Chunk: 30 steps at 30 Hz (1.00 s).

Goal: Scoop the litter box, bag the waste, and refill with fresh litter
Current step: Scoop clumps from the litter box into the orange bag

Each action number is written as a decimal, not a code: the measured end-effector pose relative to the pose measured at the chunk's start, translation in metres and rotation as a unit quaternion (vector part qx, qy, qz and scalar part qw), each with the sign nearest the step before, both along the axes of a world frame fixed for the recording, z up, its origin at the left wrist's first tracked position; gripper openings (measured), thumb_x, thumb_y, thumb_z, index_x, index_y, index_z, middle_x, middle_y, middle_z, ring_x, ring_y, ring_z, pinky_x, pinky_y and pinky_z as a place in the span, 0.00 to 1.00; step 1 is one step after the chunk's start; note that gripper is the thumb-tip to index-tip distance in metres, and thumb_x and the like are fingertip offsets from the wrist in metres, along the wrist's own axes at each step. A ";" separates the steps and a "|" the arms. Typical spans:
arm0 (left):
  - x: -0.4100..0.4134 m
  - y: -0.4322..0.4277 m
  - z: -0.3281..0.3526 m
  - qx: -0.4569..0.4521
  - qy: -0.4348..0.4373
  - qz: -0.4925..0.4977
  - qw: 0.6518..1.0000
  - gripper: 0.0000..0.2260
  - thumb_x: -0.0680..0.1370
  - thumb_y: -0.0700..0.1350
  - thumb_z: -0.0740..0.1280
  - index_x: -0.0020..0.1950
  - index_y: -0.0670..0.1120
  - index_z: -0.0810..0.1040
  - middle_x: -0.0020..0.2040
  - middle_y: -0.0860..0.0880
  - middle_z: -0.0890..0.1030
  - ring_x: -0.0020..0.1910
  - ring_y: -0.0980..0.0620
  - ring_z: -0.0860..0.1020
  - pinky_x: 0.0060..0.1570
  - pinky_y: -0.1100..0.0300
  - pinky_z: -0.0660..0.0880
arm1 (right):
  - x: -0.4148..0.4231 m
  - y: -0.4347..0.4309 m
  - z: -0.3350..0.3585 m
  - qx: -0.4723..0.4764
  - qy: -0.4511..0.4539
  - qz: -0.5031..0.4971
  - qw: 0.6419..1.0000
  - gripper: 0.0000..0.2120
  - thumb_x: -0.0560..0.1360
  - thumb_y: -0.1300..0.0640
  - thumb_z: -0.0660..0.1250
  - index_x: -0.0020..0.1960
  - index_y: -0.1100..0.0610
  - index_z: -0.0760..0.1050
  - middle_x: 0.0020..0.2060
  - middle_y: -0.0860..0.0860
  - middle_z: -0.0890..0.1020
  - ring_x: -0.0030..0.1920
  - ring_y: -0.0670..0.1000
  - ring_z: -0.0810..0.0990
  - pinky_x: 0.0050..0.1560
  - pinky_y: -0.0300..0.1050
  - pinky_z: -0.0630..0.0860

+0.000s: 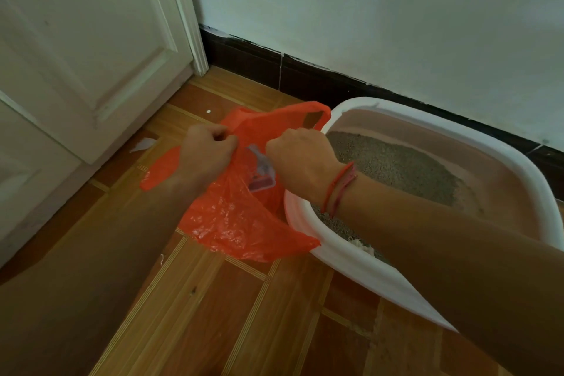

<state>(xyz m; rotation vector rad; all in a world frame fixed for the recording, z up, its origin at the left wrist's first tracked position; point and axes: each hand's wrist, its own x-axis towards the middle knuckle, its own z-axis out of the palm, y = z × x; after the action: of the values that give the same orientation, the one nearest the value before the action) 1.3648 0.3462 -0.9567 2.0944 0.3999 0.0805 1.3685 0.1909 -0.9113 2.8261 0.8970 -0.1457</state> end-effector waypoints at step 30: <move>-0.008 -0.016 -0.004 0.054 0.007 -0.062 0.997 0.09 0.76 0.37 0.65 0.38 0.37 0.81 0.37 0.34 0.81 0.29 0.46 0.74 0.32 0.55 0.72 | -0.038 -0.170 0.007 0.151 0.123 -0.197 0.961 0.10 0.78 0.47 0.63 0.52 0.49 0.80 0.31 0.47 0.79 0.26 0.46 0.73 0.27 0.38 0.69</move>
<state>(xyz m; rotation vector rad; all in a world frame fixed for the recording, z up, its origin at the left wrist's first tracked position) 1.3573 0.3307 -0.9611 2.2217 0.2782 0.0150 1.3303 0.0213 -0.9047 3.2991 0.4079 -0.4578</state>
